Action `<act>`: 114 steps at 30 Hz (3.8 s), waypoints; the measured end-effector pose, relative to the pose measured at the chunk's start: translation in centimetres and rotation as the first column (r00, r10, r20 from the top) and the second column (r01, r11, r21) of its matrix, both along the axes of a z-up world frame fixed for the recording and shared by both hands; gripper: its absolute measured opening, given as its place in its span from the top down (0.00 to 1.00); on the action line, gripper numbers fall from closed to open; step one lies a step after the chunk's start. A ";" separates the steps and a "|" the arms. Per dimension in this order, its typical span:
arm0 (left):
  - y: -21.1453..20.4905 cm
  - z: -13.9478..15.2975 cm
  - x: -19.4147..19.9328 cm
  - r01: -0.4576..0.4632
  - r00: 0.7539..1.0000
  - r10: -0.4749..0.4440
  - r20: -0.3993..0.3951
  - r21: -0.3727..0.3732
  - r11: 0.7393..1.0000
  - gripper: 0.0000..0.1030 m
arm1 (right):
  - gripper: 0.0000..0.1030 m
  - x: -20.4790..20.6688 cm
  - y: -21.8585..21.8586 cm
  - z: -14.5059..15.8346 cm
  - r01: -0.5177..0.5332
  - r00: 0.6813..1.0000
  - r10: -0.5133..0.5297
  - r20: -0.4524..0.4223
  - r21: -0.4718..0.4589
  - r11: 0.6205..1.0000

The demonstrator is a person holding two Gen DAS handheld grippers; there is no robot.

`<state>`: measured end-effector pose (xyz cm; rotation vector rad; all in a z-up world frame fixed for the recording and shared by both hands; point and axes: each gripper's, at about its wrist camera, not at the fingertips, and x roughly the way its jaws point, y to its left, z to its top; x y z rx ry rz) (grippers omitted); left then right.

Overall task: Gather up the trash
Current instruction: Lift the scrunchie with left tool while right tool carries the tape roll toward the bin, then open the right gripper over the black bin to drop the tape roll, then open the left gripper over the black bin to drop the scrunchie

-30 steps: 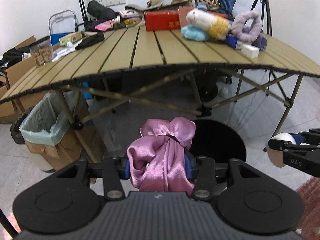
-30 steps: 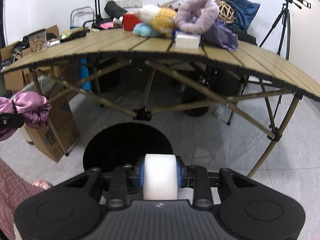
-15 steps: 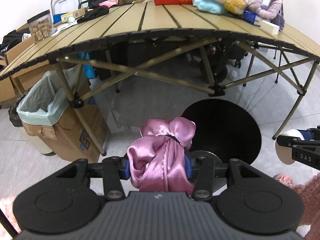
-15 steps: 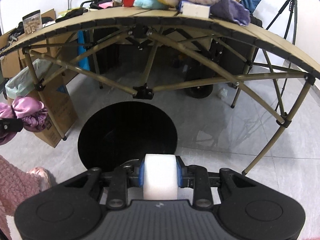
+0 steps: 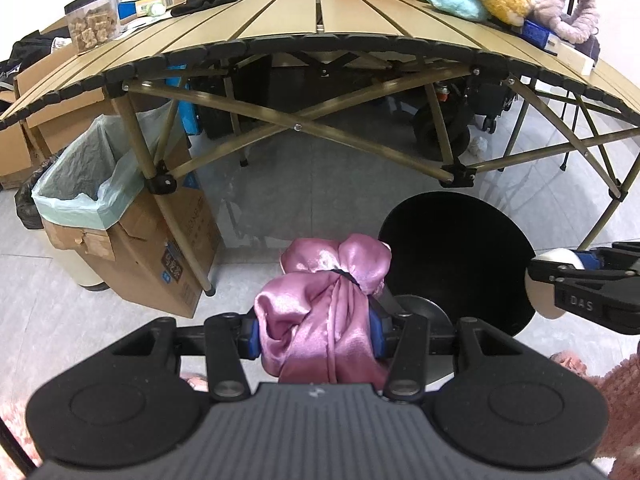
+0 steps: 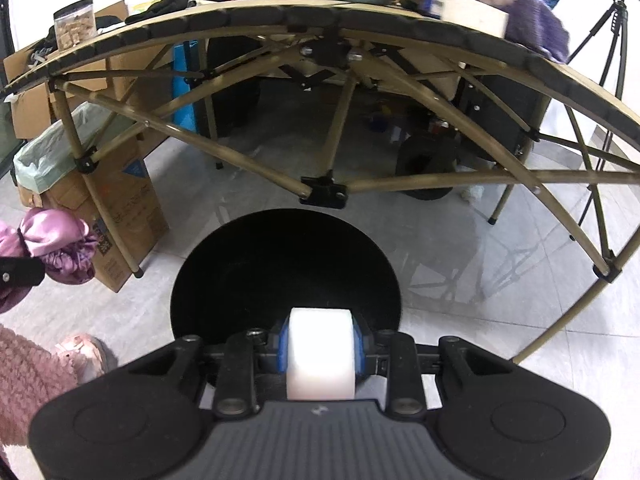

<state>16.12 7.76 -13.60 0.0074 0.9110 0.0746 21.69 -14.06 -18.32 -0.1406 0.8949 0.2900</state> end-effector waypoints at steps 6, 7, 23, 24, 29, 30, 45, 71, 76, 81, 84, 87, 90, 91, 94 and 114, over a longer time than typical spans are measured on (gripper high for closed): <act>0.4 0.1 0.7 -0.014 1.000 0.014 -0.002 -0.001 1.000 0.53 | 0.73 1.0 1.6 -0.3 -0.018 1.000 0.018 -0.005 -0.004 1.000; 0.5 0.1 0.8 -0.018 1.000 0.018 -0.003 -0.001 1.000 0.53 | 0.73 1.2 1.7 -0.3 -0.020 1.000 0.020 -0.005 -0.002 1.000; 0.7 0.9 4.0 -0.040 0.999 0.039 0.010 0.028 0.999 0.53 | 0.72 4.7 4.1 -0.5 -0.030 1.000 0.029 0.003 0.035 0.999; 0.7 1.0 4.2 -0.041 0.999 0.040 0.011 0.031 0.999 0.53 | 0.72 4.9 4.3 -0.5 -0.031 1.000 0.031 0.004 0.035 0.999; 0.7 0.7 4.9 -0.044 0.999 0.043 0.014 0.044 0.998 0.53 | 0.72 5.6 4.9 -0.6 -0.037 0.999 0.037 0.004 0.040 0.999; 0.7 0.6 4.9 -0.041 0.999 0.041 0.010 0.045 0.998 0.53 | 0.72 5.8 4.9 -0.7 -0.036 0.999 0.036 0.001 0.041 0.999; 1.1 0.3 4.6 -0.050 0.999 0.050 0.002 0.040 0.998 0.53 | 0.00 6.0 4.8 -1.0 -0.001 1.000 0.002 -0.018 0.008 1.000; -1.6 -0.4 5.5 0.016 1.000 -0.015 -0.017 0.051 0.999 0.53 | 0.00 5.5 1.9 -0.2 0.064 0.998 -0.064 -0.027 -0.016 0.998; -3.3 -0.7 5.9 0.050 0.999 -0.049 -0.024 0.052 0.997 0.53 | 0.00 5.4 -0.3 0.2 0.108 0.994 -0.108 -0.019 -0.006 0.994; -5.4 -1.1 6.5 0.094 0.995 -0.092 -0.036 0.045 0.995 0.53 | 0.00 5.1 -2.5 0.5 0.152 0.988 -0.152 -0.011 -0.004 0.988; -6.7 -1.5 6.9 0.121 0.992 -0.118 -0.045 0.048 0.992 0.53 | 0.00 4.9 -4.0 0.6 0.182 0.983 -0.182 -0.011 -0.002 0.983; -8.0 -1.9 7.2 0.144 0.988 -0.141 -0.058 0.046 0.989 0.53 | 0.00 4.7 -5.5 0.7 0.214 0.977 -0.214 -0.012 0.005 0.977; -9.4 -2.3 7.8 0.164 0.985 -0.160 -0.070 0.045 0.985 0.53 | 0.00 4.4 -6.8 0.9 0.243 0.970 -0.242 -0.010 0.016 0.970; -9.9 -2.5 8.1 0.169 0.983 -0.166 -0.073 0.046 0.984 0.53 | 0.00 4.2 -7.3 1.1 0.252 0.968 -0.252 -0.008 0.021 0.968; -11.1 -2.8 8.8 0.186 0.980 -0.182 -0.080 0.043 0.982 0.53 | 0.00 4.0 -8.5 1.5 0.273 0.962 -0.273 -0.005 0.026 0.962; -15.3 -5.1 11.6 0.194 0.970 -0.193 -0.151 -0.008 0.981 0.46 | 0.00 3.6 -12.0 1.6 0.357 0.934 -0.357 -0.009 0.033 0.933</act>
